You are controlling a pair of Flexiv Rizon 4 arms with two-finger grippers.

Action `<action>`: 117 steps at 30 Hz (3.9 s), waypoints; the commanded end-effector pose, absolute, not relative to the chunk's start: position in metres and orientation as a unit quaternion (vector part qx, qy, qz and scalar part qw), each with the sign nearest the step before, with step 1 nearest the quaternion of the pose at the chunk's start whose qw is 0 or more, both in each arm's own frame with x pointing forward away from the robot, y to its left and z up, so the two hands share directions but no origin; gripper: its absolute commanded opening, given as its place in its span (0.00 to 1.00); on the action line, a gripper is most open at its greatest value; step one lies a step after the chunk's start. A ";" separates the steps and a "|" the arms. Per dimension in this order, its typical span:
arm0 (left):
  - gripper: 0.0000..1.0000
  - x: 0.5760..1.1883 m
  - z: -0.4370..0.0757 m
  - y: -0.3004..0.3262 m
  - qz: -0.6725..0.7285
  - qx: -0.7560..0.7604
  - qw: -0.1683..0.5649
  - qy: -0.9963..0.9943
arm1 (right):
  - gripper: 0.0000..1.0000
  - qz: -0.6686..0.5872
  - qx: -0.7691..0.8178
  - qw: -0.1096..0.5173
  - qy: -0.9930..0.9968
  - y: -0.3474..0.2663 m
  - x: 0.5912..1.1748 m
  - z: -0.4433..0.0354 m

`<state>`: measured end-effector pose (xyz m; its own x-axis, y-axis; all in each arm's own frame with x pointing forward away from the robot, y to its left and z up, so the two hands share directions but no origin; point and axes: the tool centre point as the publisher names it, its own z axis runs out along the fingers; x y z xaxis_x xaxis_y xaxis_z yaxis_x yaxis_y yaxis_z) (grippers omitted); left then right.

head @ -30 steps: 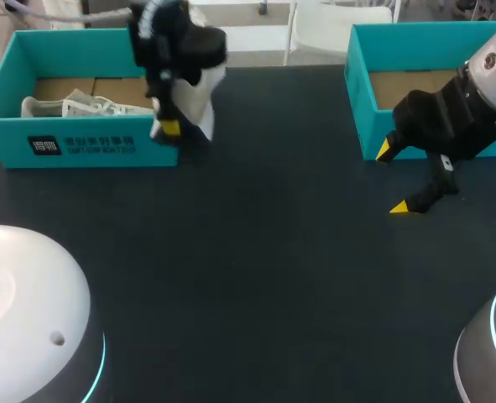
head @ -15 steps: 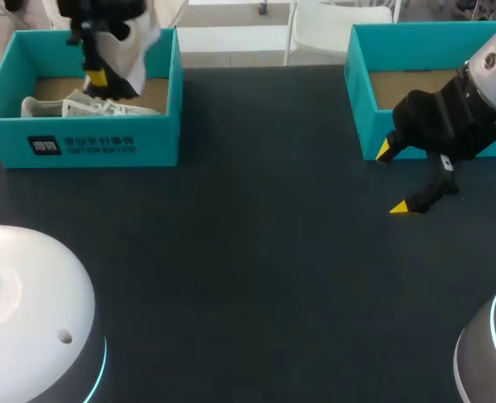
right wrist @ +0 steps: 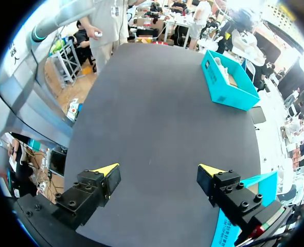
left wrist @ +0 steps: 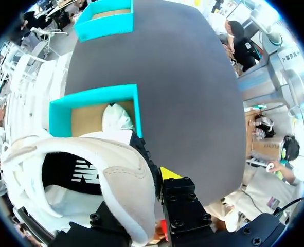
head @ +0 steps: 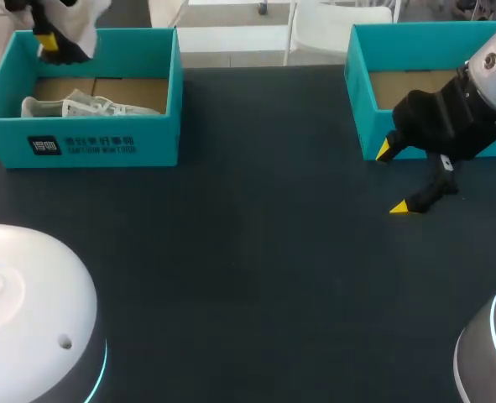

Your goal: Take the shoe out of the shoebox, open the shoe tongue, remove and reinsert the insole, then place the shoe into the shoebox

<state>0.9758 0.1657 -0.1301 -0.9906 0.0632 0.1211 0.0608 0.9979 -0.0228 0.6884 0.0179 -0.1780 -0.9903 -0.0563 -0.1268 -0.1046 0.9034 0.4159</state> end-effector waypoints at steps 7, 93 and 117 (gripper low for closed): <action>0.00 0.992 -0.127 0.167 0.010 -0.032 0.098 -0.995 | 1.00 0.215 -0.041 0.054 0.974 0.020 0.691 -0.179; 0.00 1.107 -0.175 0.315 -0.049 -0.696 0.126 -0.705 | 1.00 0.215 -0.041 0.054 0.974 0.020 0.691 -0.179; 0.00 1.114 -0.174 0.318 -0.023 -0.707 0.131 -0.695 | 1.00 0.215 -0.041 0.054 0.974 0.020 0.691 -0.179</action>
<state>1.1081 0.3169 -0.1775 0.0333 0.9756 0.2170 0.9914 -0.0047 -0.1310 0.6885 0.0179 -0.1780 -0.9903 -0.0564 -0.1268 -0.1047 0.9034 0.4159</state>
